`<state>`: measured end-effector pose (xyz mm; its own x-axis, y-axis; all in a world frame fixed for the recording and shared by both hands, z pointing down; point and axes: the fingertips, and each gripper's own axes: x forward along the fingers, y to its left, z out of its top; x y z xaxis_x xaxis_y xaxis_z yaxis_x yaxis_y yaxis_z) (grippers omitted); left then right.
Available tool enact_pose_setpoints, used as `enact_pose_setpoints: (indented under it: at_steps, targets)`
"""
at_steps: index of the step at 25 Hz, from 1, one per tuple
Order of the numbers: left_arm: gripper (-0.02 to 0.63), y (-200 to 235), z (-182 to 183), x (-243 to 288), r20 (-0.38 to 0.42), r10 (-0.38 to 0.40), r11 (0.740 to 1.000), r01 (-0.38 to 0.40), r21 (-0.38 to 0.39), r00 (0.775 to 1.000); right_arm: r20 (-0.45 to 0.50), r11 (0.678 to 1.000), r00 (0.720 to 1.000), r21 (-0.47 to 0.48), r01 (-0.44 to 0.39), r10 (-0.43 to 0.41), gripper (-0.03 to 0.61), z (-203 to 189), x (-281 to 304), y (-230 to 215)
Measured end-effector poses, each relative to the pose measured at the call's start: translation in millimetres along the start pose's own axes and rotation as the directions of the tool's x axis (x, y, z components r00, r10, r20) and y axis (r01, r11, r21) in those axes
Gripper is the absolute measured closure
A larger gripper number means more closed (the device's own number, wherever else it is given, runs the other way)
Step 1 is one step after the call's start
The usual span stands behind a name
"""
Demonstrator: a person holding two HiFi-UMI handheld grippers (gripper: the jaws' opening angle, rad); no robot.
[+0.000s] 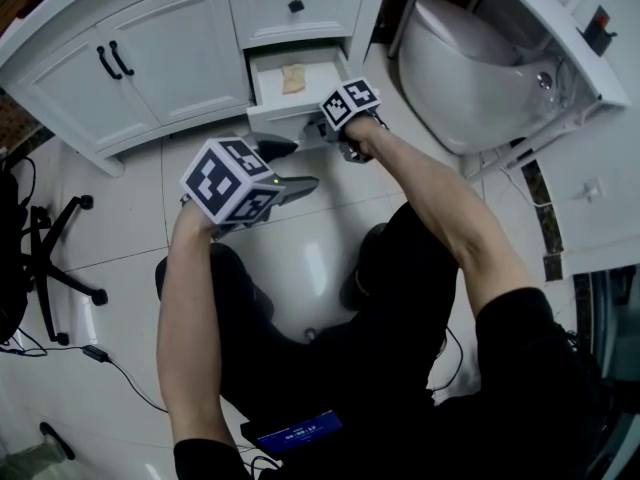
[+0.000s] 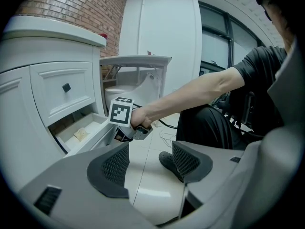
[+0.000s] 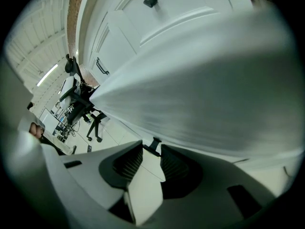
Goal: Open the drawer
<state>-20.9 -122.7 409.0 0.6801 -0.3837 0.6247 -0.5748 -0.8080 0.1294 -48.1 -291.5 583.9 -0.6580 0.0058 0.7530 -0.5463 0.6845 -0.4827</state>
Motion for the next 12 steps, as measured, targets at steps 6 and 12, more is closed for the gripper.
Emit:
enact_pose_setpoints:
  at_steps: [6, 12]
  targets:
    - [0.327, -8.3, 1.5, -2.8, 0.002, 0.005, 1.000, -0.005, 0.002, 1.000, -0.002, 1.000, 1.000, -0.018, 0.014, -0.014, 0.443, -2.2, -2.3, 2.6]
    - [0.327, -15.5, -0.7, -5.7, 0.001, 0.012, 1.000, -0.012, 0.005, 1.000, 0.009, 0.999, 0.999, -0.031, 0.042, -0.042, 0.445, -1.4, -2.9, 0.9]
